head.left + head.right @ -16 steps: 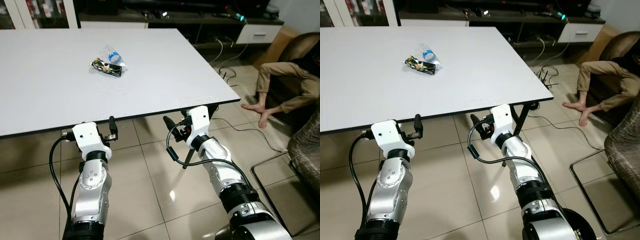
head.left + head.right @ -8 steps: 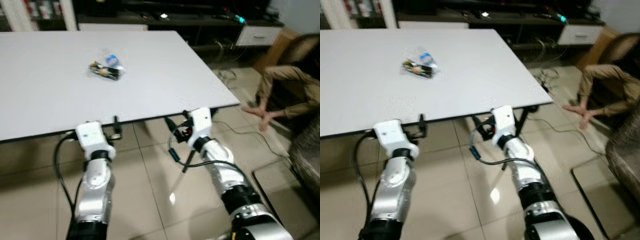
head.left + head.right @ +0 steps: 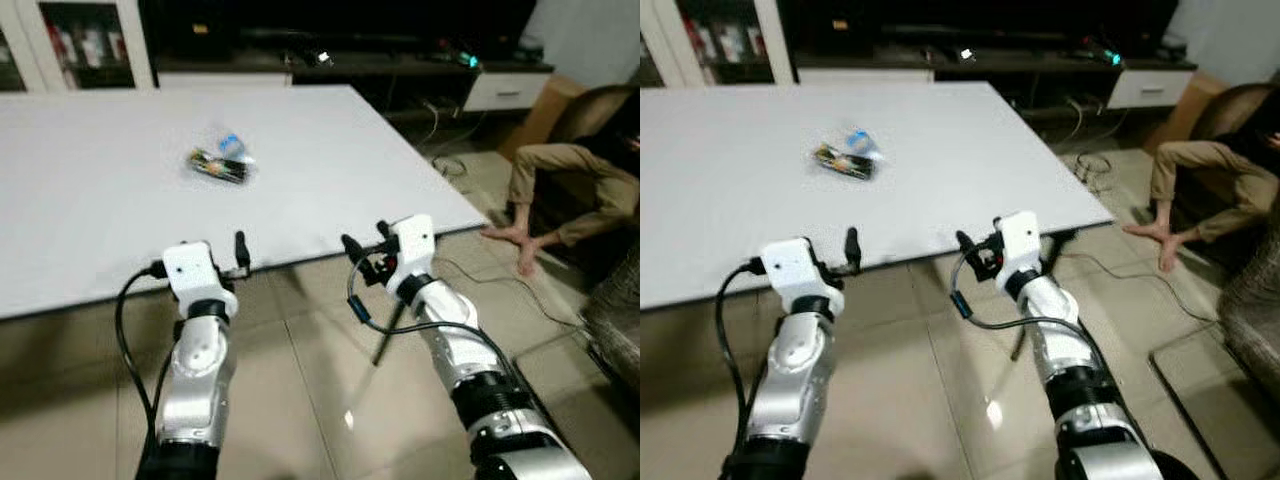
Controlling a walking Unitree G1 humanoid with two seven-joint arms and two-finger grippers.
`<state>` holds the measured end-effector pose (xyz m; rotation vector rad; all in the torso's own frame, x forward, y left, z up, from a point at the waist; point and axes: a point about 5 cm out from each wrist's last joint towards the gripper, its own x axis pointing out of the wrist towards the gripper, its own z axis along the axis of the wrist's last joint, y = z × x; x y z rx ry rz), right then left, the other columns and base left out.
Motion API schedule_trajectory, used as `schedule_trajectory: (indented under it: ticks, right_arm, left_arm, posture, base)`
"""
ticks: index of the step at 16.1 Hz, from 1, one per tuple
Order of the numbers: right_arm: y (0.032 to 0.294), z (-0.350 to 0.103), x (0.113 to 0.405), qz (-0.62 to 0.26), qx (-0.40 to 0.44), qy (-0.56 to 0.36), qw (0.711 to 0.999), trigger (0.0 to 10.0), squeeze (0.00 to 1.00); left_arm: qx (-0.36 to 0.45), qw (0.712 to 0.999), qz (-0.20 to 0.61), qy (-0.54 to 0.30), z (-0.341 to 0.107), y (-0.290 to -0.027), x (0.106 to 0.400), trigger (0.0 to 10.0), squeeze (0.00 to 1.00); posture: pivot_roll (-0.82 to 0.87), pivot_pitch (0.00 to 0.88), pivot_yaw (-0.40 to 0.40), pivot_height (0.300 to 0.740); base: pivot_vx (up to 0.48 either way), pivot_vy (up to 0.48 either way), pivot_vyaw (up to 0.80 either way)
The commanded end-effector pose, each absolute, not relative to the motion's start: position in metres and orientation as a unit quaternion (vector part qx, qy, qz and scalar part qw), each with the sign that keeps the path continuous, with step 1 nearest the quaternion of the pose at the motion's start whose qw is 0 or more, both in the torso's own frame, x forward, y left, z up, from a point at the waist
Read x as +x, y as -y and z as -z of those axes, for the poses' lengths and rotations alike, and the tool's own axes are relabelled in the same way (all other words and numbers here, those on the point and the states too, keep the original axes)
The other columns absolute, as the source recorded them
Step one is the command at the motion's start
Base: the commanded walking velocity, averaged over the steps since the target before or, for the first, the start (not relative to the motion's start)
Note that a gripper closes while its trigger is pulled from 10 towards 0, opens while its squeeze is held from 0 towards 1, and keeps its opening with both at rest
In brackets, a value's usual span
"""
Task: Picking trash to rubbish bin
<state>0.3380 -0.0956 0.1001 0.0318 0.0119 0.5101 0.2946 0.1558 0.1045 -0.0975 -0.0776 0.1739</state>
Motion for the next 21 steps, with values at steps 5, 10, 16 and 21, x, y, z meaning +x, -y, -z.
schedule_trajectory:
  ticks: [5,10,16,21]
  right_arm:
    - [0.089,-0.108,0.34,-0.265,0.015,0.007,0.964,10.0,0.0]
    - [0.088,-0.109,0.34,-0.268,0.014,0.01,0.963,10.0,0.0]
    - [0.086,-0.11,0.344,-0.253,0.033,0.005,0.967,10.0,0.0]
    - [0.082,-0.113,0.349,-0.226,0.059,0.009,0.972,10.0,0.0]
  left_arm:
    - [-0.043,0.994,-0.097,0.036,-0.105,-0.16,0.296,10.0,0.0]
    - [-0.051,0.994,-0.099,0.016,-0.099,-0.16,0.297,10.0,0.0]
    - [-0.038,0.995,-0.088,-0.025,-0.087,-0.16,0.297,10.0,0.0]
    - [-0.024,0.998,-0.045,-0.036,-0.09,-0.165,0.297,10.0,0.0]
  posture:
    - [-0.04,0.0,-0.109,0.74]
    - [-0.04,0.0,-0.109,0.74]
    - [-0.02,0.0,-0.1,0.74]
    - [0.01,0.0,-0.045,0.74]
  base:
    - [0.392,0.278,0.0]
    - [0.242,0.112,0.0]
    - [0.0,0.0,0.0]
    - [0.0,0.0,0.0]
